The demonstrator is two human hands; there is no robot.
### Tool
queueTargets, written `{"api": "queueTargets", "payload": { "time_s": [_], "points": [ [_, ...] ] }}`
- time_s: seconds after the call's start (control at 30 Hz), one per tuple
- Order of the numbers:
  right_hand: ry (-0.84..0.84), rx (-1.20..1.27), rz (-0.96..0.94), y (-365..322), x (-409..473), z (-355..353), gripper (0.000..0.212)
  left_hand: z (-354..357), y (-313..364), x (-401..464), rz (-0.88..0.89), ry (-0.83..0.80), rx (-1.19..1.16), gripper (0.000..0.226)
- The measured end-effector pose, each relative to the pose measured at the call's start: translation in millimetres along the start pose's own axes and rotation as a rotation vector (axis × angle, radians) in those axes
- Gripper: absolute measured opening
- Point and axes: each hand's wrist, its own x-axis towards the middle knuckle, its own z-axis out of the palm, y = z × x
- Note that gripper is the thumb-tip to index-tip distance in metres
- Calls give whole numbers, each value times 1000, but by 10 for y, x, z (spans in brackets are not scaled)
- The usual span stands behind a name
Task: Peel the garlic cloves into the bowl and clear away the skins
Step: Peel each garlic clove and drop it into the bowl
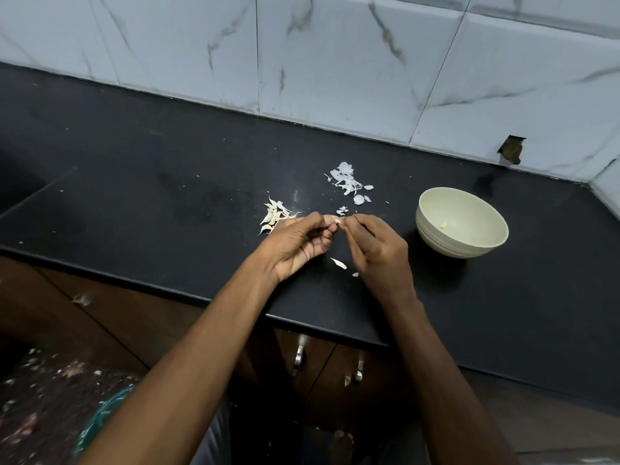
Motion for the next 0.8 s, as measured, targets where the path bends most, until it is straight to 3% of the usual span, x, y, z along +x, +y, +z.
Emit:
{"api": "queueTargets", "payload": {
  "time_s": [0.17, 0.23, 0.43, 0.8],
  "points": [
    [-26, 587, 592, 28, 97, -54, 17, 9, -78, -2, 98, 28, -24, 12],
    [-28, 769, 743, 33, 108, -76, 18, 3, -81, 5, 117, 33, -27, 15],
    [-14, 901, 817, 80, 137, -94, 12, 3, -141, 29, 167, -35, 189, 27],
    [-47, 970, 855, 161, 118, -73, 16, 38, -288, 6, 360, -59, 459, 20]
  ]
}}
